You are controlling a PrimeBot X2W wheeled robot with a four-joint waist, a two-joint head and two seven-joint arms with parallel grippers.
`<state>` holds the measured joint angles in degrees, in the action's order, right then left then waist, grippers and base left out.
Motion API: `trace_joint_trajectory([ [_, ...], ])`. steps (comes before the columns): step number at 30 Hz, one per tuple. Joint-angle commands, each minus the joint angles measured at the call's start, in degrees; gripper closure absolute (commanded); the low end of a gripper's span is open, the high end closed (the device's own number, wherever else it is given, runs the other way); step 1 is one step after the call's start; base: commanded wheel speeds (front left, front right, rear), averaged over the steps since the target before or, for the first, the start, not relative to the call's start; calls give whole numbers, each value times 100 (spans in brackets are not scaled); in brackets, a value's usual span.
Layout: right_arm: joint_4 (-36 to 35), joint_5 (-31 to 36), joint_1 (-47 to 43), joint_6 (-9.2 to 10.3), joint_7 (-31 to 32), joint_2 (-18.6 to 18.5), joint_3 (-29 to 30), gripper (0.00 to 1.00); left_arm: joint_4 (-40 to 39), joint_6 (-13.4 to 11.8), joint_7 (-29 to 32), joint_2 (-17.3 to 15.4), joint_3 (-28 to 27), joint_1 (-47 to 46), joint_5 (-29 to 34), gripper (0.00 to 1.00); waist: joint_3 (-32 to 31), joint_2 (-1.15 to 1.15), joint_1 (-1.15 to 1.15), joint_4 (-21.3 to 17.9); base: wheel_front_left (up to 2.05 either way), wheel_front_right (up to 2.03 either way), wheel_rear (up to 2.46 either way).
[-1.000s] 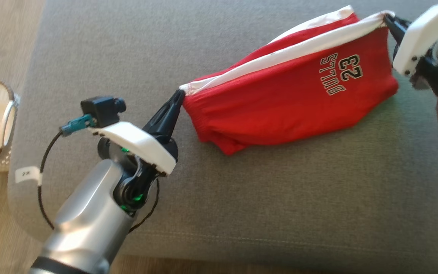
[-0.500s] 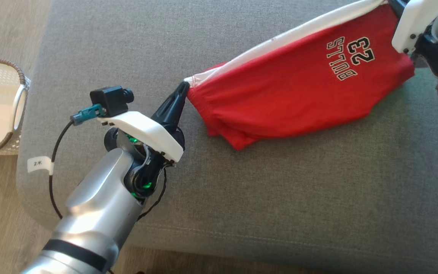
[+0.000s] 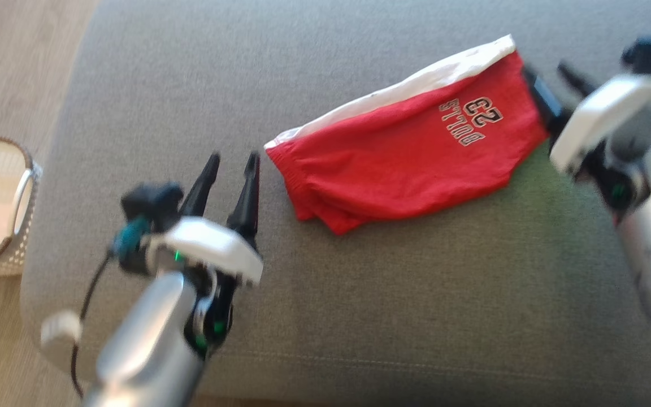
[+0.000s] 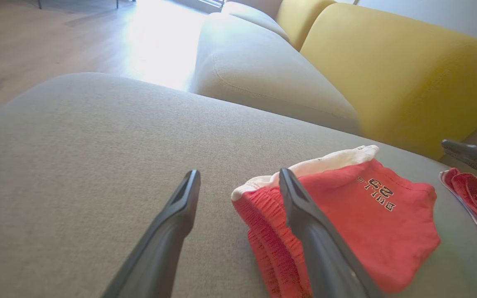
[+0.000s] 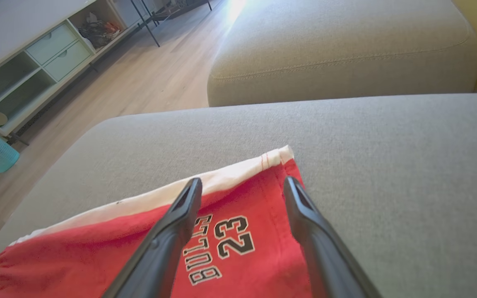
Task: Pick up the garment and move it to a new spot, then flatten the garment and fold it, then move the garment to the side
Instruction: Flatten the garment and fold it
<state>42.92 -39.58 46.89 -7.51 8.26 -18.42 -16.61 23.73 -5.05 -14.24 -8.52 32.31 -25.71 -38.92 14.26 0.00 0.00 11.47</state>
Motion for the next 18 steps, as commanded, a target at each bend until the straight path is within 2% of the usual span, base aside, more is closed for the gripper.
trace_joint_trajectory([
  [1, -394, -144, -277, 2, -137, -85, -136, 0, -540, -232, -73, -74, -420, 337, 375, 0, -222, 0, 0, -117, 0, 0, 0],
  [5, -645, -251, -990, 2, -351, -232, -230, 0, -1526, -756, -74, 93, -769, 1268, 1504, 0, -434, 0, 0, -89, 0, 0, 0],
  [10, -573, -325, -1368, 2, -527, -353, -58, 0, -2357, -1193, -74, 277, -823, 2124, 2703, 0, -546, 0, 0, 138, 0, 0, 0],
  [14, -154, -124, -1180, 2, -731, -455, 197, 0, -2622, -1387, -75, 338, -712, 2457, 3344, 0, -461, 0, 0, 418, 0, 0, 0],
  [18, 503, 244, -711, 2, -822, -531, 365, 0, -2696, -1416, -75, 395, -561, 2514, 3591, 0, -287, 0, 0, 698, 0, 0, 0],
])
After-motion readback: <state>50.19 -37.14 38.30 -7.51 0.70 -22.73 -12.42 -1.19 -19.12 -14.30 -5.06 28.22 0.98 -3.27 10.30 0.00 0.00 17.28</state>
